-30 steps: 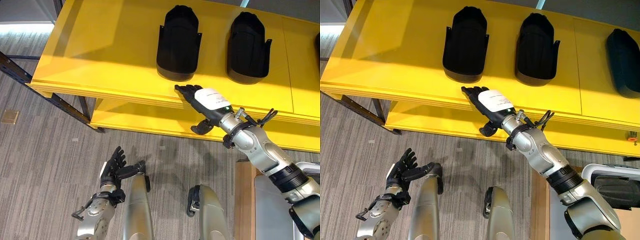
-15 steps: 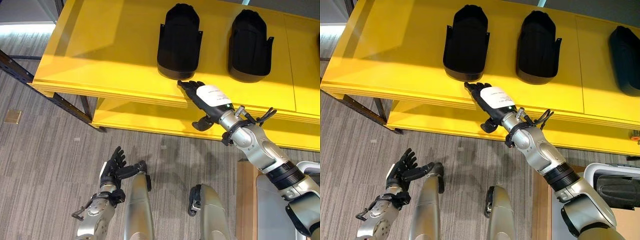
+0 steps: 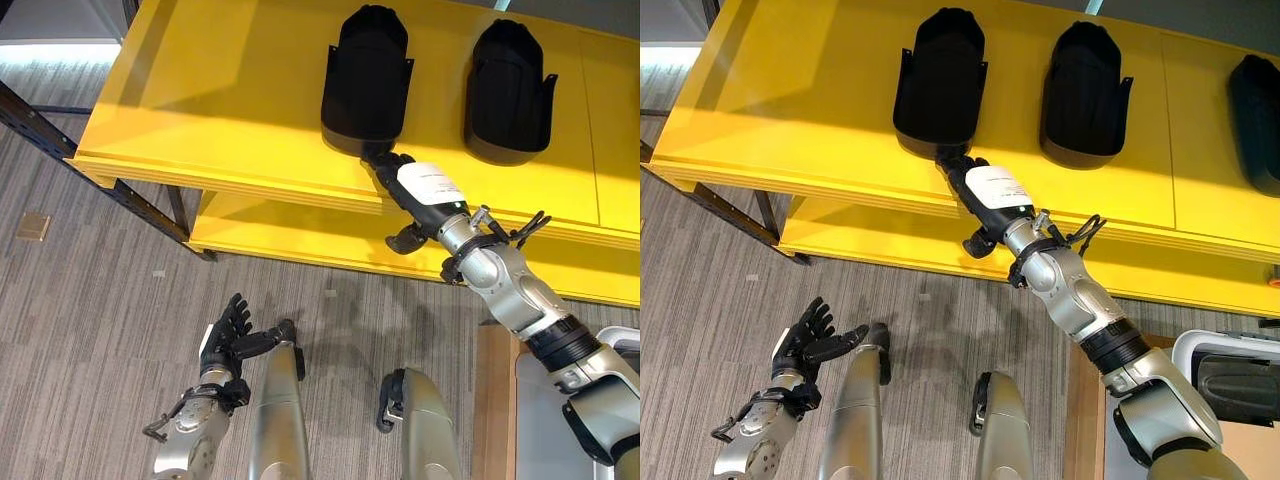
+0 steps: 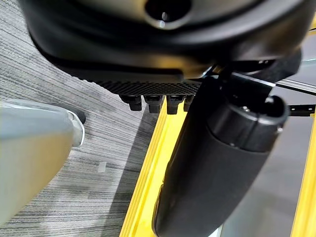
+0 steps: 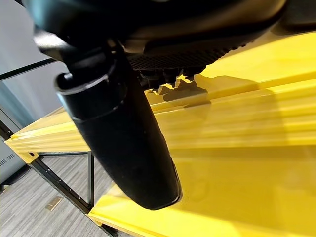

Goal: Move parts from the plastic box to the shelf.

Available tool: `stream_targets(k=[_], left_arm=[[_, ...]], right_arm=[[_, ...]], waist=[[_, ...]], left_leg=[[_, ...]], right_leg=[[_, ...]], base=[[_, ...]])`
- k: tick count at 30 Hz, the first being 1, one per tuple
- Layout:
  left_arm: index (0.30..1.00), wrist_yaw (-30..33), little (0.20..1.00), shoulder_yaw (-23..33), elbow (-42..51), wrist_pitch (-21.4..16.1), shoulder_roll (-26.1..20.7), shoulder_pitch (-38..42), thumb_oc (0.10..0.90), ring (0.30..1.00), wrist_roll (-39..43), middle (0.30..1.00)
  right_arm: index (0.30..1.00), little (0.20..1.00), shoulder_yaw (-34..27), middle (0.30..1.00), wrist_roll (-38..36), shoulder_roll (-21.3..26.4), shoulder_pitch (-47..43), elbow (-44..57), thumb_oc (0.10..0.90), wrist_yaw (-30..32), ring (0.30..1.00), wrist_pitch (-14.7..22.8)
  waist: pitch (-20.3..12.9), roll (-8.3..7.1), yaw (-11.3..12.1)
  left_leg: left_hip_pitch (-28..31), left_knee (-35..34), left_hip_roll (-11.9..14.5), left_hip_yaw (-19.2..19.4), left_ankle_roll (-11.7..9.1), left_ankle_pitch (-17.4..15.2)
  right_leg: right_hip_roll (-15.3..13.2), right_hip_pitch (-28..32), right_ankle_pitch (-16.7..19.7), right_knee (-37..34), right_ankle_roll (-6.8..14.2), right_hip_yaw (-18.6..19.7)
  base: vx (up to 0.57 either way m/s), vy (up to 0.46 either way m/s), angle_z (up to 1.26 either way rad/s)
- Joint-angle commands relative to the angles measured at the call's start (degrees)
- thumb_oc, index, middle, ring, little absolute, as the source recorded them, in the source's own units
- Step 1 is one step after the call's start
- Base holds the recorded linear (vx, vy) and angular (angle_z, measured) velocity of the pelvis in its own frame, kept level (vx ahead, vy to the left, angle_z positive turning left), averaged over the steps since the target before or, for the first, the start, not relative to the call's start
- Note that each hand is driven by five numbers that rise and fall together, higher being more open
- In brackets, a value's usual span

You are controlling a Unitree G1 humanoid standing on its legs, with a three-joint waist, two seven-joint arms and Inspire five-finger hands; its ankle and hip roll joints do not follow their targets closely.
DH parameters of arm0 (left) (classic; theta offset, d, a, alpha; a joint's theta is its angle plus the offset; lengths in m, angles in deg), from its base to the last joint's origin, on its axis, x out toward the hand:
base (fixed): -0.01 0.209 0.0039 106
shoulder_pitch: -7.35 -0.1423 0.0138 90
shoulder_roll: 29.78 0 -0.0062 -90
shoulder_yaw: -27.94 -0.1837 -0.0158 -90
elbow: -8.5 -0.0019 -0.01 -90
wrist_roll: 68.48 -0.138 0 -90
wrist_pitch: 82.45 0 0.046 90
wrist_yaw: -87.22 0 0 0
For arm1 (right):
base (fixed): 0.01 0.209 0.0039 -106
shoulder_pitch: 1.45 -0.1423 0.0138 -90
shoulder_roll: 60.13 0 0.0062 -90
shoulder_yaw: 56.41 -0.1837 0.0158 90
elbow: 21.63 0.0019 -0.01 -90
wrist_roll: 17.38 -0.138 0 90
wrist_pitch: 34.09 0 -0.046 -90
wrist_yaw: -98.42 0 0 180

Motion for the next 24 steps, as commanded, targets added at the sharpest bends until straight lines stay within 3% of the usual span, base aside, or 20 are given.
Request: stream_targets(k=[1, 24], left_arm=[[1.000, 0.43, 1.000, -0.51, 2.90, -4.65, -1.03, 0.17, 0.900, 1.000, -0.82, 1.000], [1.000, 0.57, 1.000, -0.51, 2.85, -4.69, -1.07, 0.05, 0.900, 1.000, -0.71, 1.000]], right_arm=[[1.000, 1.000, -3.32, 1.000, 0.33, -0.92, -8.67, -1.42, 0.900, 4.88, 1.000, 1.27], [1.000, 1.000, -4.40, 1.000, 0.03, -0.25, -9.11, -0.85, 0.900, 5.55, 1.000, 1.04]], waist=[[-1.92, 0.19, 0.87], [-1.47, 0.34, 1.00]], left_leg=[[1.64, 7.33, 2.01, -3.31, -0.09, -10.05], [1.09, 8.50, 1.70, -3.18, 0.28, -10.69]], right_leg=[[-1.66, 0.17, 5.65, -5.64, 1.05, 0.41], [-1.93, -0.74, 5.63, -4.98, 1.19, 0.95]], base=[[0.00, 0.000, 0.00], [0.00, 0.000, 0.00]])
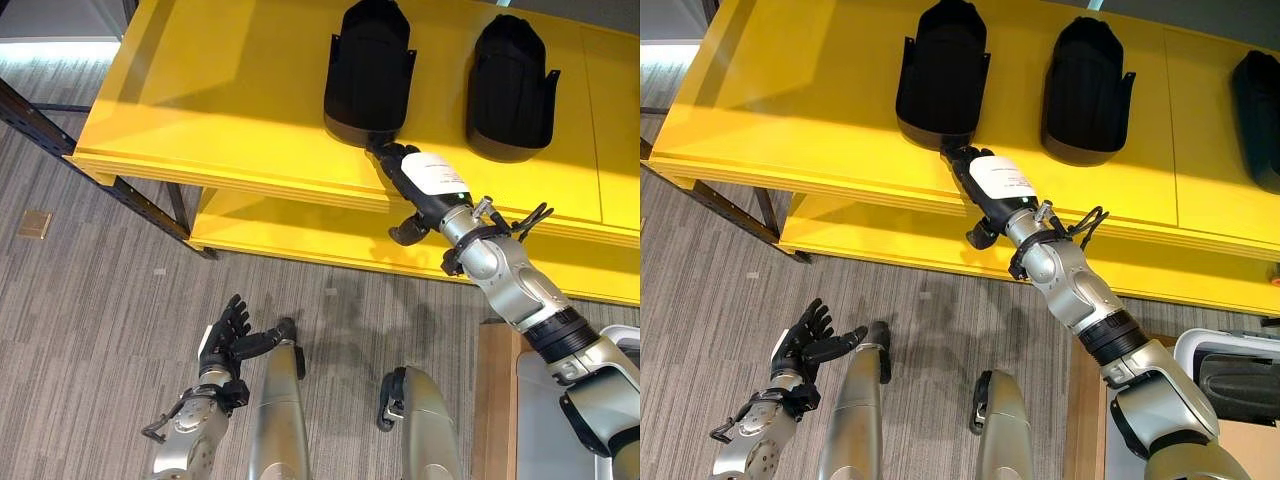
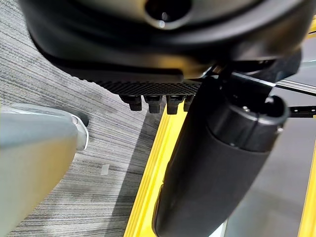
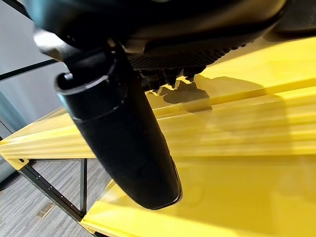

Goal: Move parts from the plastic box to the shelf.

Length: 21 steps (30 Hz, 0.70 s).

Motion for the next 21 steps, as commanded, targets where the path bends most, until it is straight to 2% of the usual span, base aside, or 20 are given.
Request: stream_targets(k=[1, 3, 9, 13, 18, 21], left_arm=[[1.000, 0.73, 1.000, -0.36, 3.55, -4.67, -0.69, 0.01, 0.900, 1.000, -0.79, 1.000], [1.000, 0.76, 1.000, -0.29, 3.57, -4.62, -0.66, 0.04, 0.900, 1.000, -0.83, 1.000], [1.000, 1.61, 1.000, 1.35, 3.55, -4.14, 0.93, -0.32, 0.900, 1.000, -1.93, 1.000], [1.000, 2.03, 1.000, 1.45, 3.63, -3.99, 1.51, -0.59, 0.900, 1.000, -2.67, 1.000], [1.000, 1.97, 1.000, 1.41, 3.49, -4.06, 2.02, -0.82, 0.900, 1.000, -3.14, 1.000], [1.000, 1.56, 1.000, 1.74, 3.57, -4.31, 1.96, -1.31, 0.900, 1.000, -3.21, 1.000]], right_arm=[[1.000, 1.000, -4.96, 1.000, -0.26, -0.09, -6.62, 1.99, 0.900, 4.49, 1.000, 2.10], [1.000, 1.000, -5.04, 1.000, -0.18, -0.05, -6.12, 2.75, 0.900, 4.23, 1.000, 2.24], [1.000, 1.000, -10.38, 1.000, -0.67, 1.13, 4.73, 17.08, 0.900, 3.25, 1.000, 5.76], [1.000, 1.000, -13.49, 1.000, -2.34, 0.75, 10.63, 22.17, 0.900, 3.31, 1.000, 7.24], [1.000, 1.000, -16.81, 1.000, -11.15, -0.58, 18.49, 25.52, 0.900, 2.81, 1.000, 9.25], [1.000, 1.000, -18.72, 1.000, -13.78, 0.12, 21.95, 27.53, 0.900, 2.35, 1.000, 10.37]], waist=[[-1.49, 0.22, 0.63], [-1.55, 0.17, 0.63], [-1.67, -0.37, -1.01], [-1.80, -0.66, -1.67], [-2.26, -1.18, -2.95], [-2.70, -1.47, -3.42]], left_leg=[[1.46, 8.56, 1.75, -3.21, 0.48, -11.01], [1.39, 8.65, 1.75, -3.18, 0.47, -11.05], [1.36, 8.74, 2.01, -2.91, 0.44, -11.21], [1.60, 8.37, 2.22, -2.73, 0.38, -11.08], [2.88, 6.42, 2.61, -2.54, 0.11, -10.08], [4.67, 4.35, 2.98, -2.12, -0.09, -9.27]], right_leg=[[-1.84, 0.13, 5.73, -5.53, 1.45, 0.58], [-1.82, 0.07, 5.71, -5.48, 1.44, 0.60], [-1.68, -0.47, 5.61, -5.21, 1.44, 0.92], [-1.56, -0.40, 5.75, -5.47, 1.47, 1.01], [-1.19, 0.38, 7.02, -7.30, 1.66, 1.33], [-0.94, 1.98, 7.84, -9.30, 1.76, 1.40]], base=[[0.00, 0.000, 0.00], [0.00, 0.000, 0.00], [0.00, 0.000, 0.00], [0.00, 0.000, 0.00], [0.00, 0.000, 0.00], [0.01, -0.019, -0.02]])
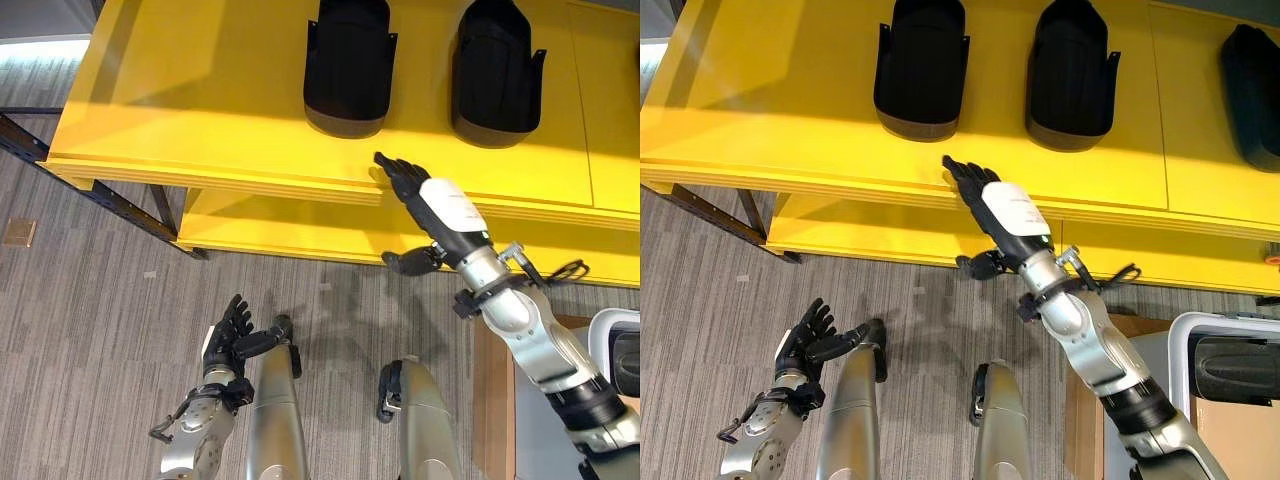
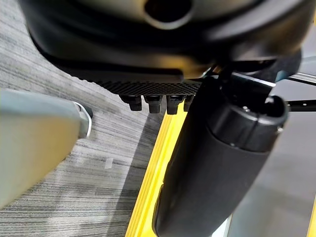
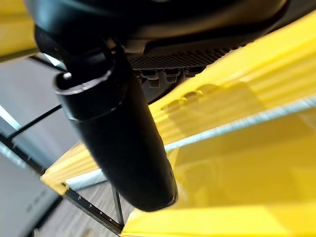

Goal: Move parts from the plastic box to the shelf.

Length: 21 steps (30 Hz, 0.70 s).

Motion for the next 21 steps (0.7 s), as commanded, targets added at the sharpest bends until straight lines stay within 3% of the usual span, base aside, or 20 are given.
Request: stream_targets(k=[1, 8, 11, 13, 14, 17, 18, 21], left_arm=[[1.000, 0.22, 1.000, 0.86, 3.49, -4.24, -0.56, -1.22, 0.900, 1.000, -3.02, 1.000], [1.000, -0.65, 1.000, 1.41, 3.01, -5.00, -0.53, -1.99, 0.900, 1.000, -3.15, 1.000], [1.000, -2.55, 1.000, 1.50, 2.06, -5.69, 0.01, -3.10, 0.900, 1.000, -2.71, 1.000], [1.000, -4.61, 1.000, 1.79, 1.50, -6.06, 0.66, -4.26, 0.900, 1.000, -2.29, 1.000], [1.000, -4.80, 1.000, 2.03, 1.64, -6.09, 0.73, -4.60, 0.900, 1.000, -2.12, 1.000], [1.000, -5.80, 1.000, 2.72, 1.61, -6.11, 1.35, -5.37, 0.900, 1.000, -1.82, 1.000], [1.000, -6.29, 1.000, 3.30, 0.61, -5.88, 2.31, -5.95, 0.900, 1.000, -2.11, 1.000], [1.000, -6.15, 1.000, 3.62, 0.65, -5.92, 3.02, -6.26, 0.900, 1.000, -2.52, 1.000]], right_arm=[[1.000, 1.000, -5.78, 1.000, -5.82, -0.28, -3.36, 4.87, 0.900, 2.29, 1.000, 5.85], [1.000, 1.000, -11.30, 1.000, -9.86, 0.06, 4.69, 6.99, 0.900, 2.98, 1.000, 8.17], [1.000, 1.000, -15.47, 1.000, -14.87, -0.65, 12.11, 8.00, 0.900, 2.26, 1.000, 10.48], [1.000, 1.000, -18.05, 1.000, -21.91, -3.42, 19.53, 6.95, 0.900, 0.08, 1.000, 11.71], [1.000, 1.000, -18.01, 1.000, -22.82, -4.06, 20.47, 6.45, 0.900, -0.30, 1.000, 11.72], [1.000, 1.000, -17.91, 1.000, -25.38, -5.29, 22.52, 5.40, 0.900, -2.01, 1.000, 11.51], [1.000, 1.000, -16.22, 1.000, -26.30, -7.42, 23.41, 2.02, 0.900, -2.52, 1.000, 10.51], [1.000, 1.000, -15.15, 1.000, -27.23, -8.91, 23.67, 0.78, 0.900, -2.67, 1.000, 9.81]], waist=[[-3.90, -1.31, -0.18], [-5.86, -1.13, -1.76], [-7.46, -0.36, -3.39], [-10.47, 0.73, -5.01], [-11.33, 0.95, -5.15], [-13.03, 1.14, -5.49], [-15.69, 1.16, -5.82], [-16.59, 0.89, -5.74]], left_leg=[[4.30, 5.55, 2.76, -2.26, 0.02, -9.43], [11.43, -4.34, 3.36, -0.86, -0.33, -4.91], [18.97, -14.03, 3.32, 1.12, -0.55, -1.18], [26.84, -25.04, 3.77, 3.29, -0.78, 2.81], [28.05, -26.99, 3.59, 3.74, -0.74, 3.51], [30.98, -30.18, 3.31, 5.24, -0.85, 4.17], [34.74, -33.58, 2.93, 7.65, -1.05, 4.42], [36.82, -34.20, 2.61, 8.79, -0.96, 3.96]], right_leg=[[-1.32, 2.32, 7.35, -8.77, 1.56, 1.07], [-0.13, 8.63, 11.41, -17.85, 1.96, 1.10], [0.60, 15.37, 14.91, -27.35, 3.29, 0.52], [0.62, 21.35, 19.30, -37.68, 4.84, 0.42], [0.70, 22.13, 20.30, -39.62, 5.04, 0.68], [0.15, 24.82, 22.22, -44.02, 5.73, 0.77], [-0.92, 28.38, 24.63, -48.98, 6.96, 0.97], [-1.62, 30.61, 25.63, -51.18, 7.54, 1.25]], base=[[0.02, -0.031, -0.05], [0.04, -0.018, -0.08], [0.12, 0.034, -0.17], [0.18, 0.090, -0.12], [0.12, 0.086, -0.08], [0.09, 0.071, -0.18], [0.14, 0.110, -0.16], [0.10, 0.109, -0.24]])
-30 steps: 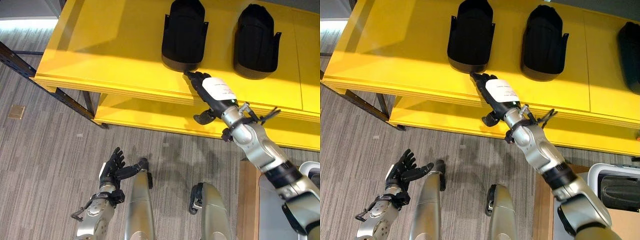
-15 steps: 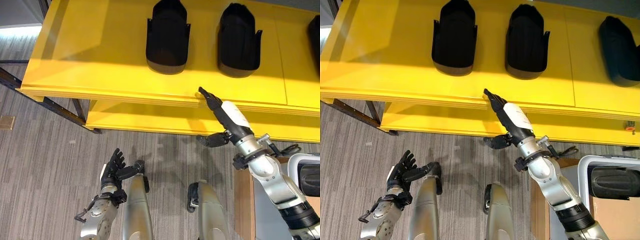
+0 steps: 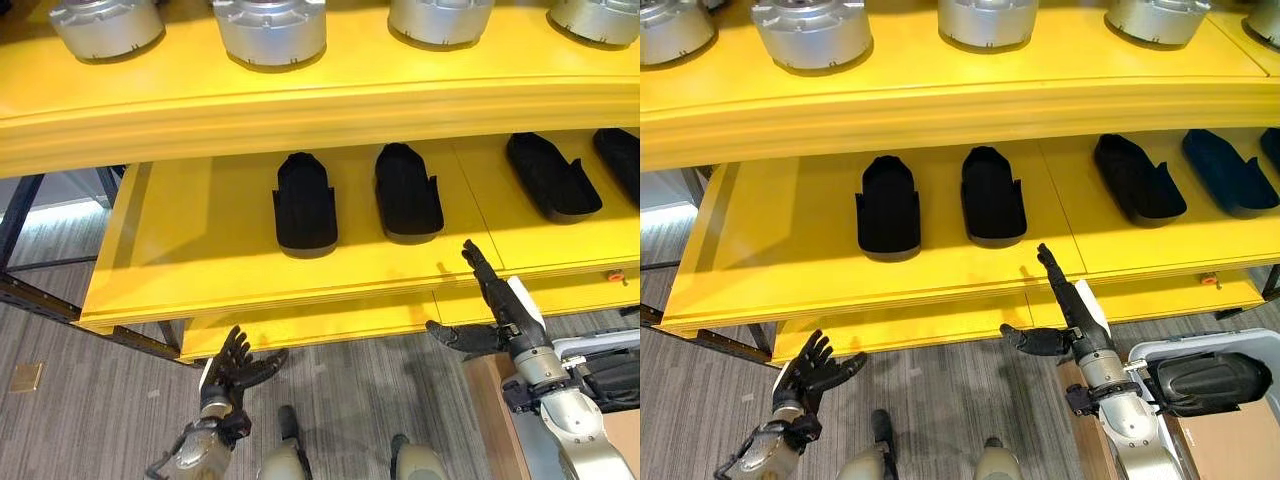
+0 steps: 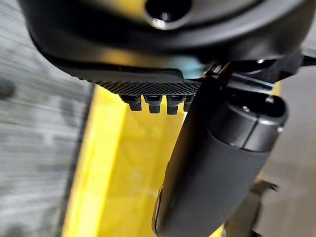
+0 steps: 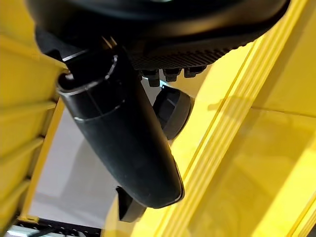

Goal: Move parts from the plastic box to the shelf.

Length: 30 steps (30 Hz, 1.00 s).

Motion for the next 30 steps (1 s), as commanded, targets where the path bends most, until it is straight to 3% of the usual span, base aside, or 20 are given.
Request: stream_targets(k=[1, 9, 15, 16, 18, 19, 21, 23, 25, 27, 30], left_arm=[[1.000, -1.80, 1.000, 2.34, 3.76, -4.50, -0.95, 0.62, 0.900, 1.000, -2.89, 1.000], [1.000, -0.89, 1.000, 3.14, 3.90, -4.45, -0.63, 0.10, 0.900, 1.000, -6.67, 1.000], [1.000, 0.13, 1.000, 3.40, 3.68, -5.02, -2.15, 1.89, 0.900, 1.000, -8.50, 1.000], [1.000, 0.54, 1.000, 3.38, 3.80, -5.19, -2.35, 2.91, 0.900, 1.000, -8.87, 1.000], [1.000, 1.15, 1.000, 3.57, 3.72, -5.39, -2.57, 3.25, 0.900, 1.000, -8.77, 1.000], [1.000, 1.15, 1.000, 3.57, 3.71, -5.39, -2.56, 3.28, 0.900, 1.000, -8.77, 1.000], [1.000, 1.63, 1.000, 4.05, 3.68, -5.27, -2.28, 3.12, 0.900, 1.000, -8.45, 1.000], [1.000, 1.31, 1.000, 5.50, 3.96, -4.94, -1.57, 1.77, 0.900, 1.000, -7.82, 1.000], [1.000, 1.00, 1.000, 5.93, 4.55, -4.77, -1.21, 0.77, 0.900, 1.000, -7.57, 1.000], [1.000, 0.28, 1.000, 7.35, 5.20, -4.63, -0.36, -1.72, 0.900, 1.000, -7.04, 1.000], [1.000, -0.49, 1.000, 8.31, 5.29, -4.40, 0.17, -3.30, 0.900, 1.000, -6.82, 1.000]], right_arm=[[1.000, 1.000, -1.18, 1.000, -2.59, 1.14, -6.45, 3.93, 0.900, 0.22, 1.000, 4.32], [1.000, 1.000, -3.50, 1.000, -3.96, -3.69, -1.73, 3.07, 0.900, 0.54, 1.000, 3.12], [1.000, 1.000, -6.18, 1.000, -4.39, -6.43, -0.03, 2.56, 0.900, 2.44, 1.000, 3.46], [1.000, 1.000, -6.42, 1.000, -4.76, -7.31, -0.12, 1.65, 0.900, 3.07, 1.000, 3.53], [1.000, 1.000, -5.95, 1.000, -4.07, -7.15, -0.61, 1.42, 0.900, 3.68, 1.000, 3.79], [1.000, 1.000, -5.95, 1.000, -4.06, -7.14, -0.65, 1.41, 0.900, 3.68, 1.000, 3.80], [1.000, 1.000, -4.64, 1.000, -2.85, -6.55, -1.81, 0.63, 0.900, 4.14, 1.000, 3.79], [1.000, 1.000, -3.95, 1.000, -3.62, -6.73, -1.97, 0.27, 0.900, 3.26, 1.000, 3.49], [1.000, 1.000, -3.71, 1.000, -3.55, -6.64, -1.97, -0.01, 0.900, 3.02, 1.000, 3.34], [1.000, 1.000, -2.92, 1.000, -3.15, -6.68, -2.13, -0.04, 0.900, 2.57, 1.000, 2.91], [1.000, 1.000, -3.26, 1.000, -3.39, -6.90, -0.65, 0.15, 0.900, 1.63, 1.000, 2.47]], waist=[[-2.32, -0.83, 0.55], [-4.72, -2.63, -0.47], [-4.33, -3.47, -1.57], [-3.47, -3.34, -1.41], [-2.05, -2.70, -0.59], [-1.94, -2.69, -0.65], [-0.88, -1.43, 0.82], [-0.54, -1.42, 1.91], [-0.70, -1.63, 2.41], [-1.70, -2.27, 3.66], [-2.58, -3.01, 3.94]], left_leg=[[2.74, 1.87, 3.85, -1.25, -1.67, -4.69], [6.10, 1.52, -1.00, 1.13, 1.50, -8.92], [4.37, 2.53, -4.90, 2.30, 3.67, -10.62], [3.94, 2.28, -5.68, 4.37, 4.00, -11.13], [4.18, 1.51, -6.12, 6.38, 4.39, -11.24], [4.28, 1.48, -6.11, 6.31, 4.39, -11.24], [5.15, 0.80, -5.72, 7.90, 4.67, -12.11], [6.37, 0.18, -5.22, 11.44, 4.91, -11.76], [6.98, -0.16, -5.23, 12.53, 4.95, -12.01], [7.80, 0.09, -4.66, 15.38, 4.16, -12.15], [7.85, 1.78, -2.78, 16.93, 2.98, -11.88]], right_leg=[[-3.52, -2.54, 9.17, -5.10, 3.20, 0.57], [-7.70, -1.40, 13.61, -4.83, 5.61, 3.23], [-10.67, -4.02, 21.30, -5.48, 7.14, 4.99], [-12.67, -5.84, 24.69, -6.39, 6.96, 1.42], [-14.20, -6.74, 24.31, -5.54, 6.50, -6.16], [-14.20, -6.59, 24.27, -5.53, 6.50, -6.25], [-15.06, -6.00, 19.68, -0.15, 5.79, -13.95], [-15.11, -4.11, 17.03, 2.12, 5.12, -17.13], [-14.93, -3.38, 17.42, 1.06, 5.17, -17.10], [-15.55, -0.79, 21.22, -5.23, 6.65, -19.03], [-14.53, 1.06, 21.41, -9.45, 6.82, -18.32]], base=[[0.05, 0.089, -0.32], [0.04, 0.185, -0.12], [-0.06, 0.211, -0.09], [-0.14, 0.206, -0.30], [-0.14, 0.217, -0.74], [-0.06, 0.188, -1.10], [-0.06, 0.178, -1.00], [-0.09, 0.078, -1.06], [-0.04, -0.030, -0.85], [-0.01, -0.125, -0.47], [0.01, -0.263, -0.80]])
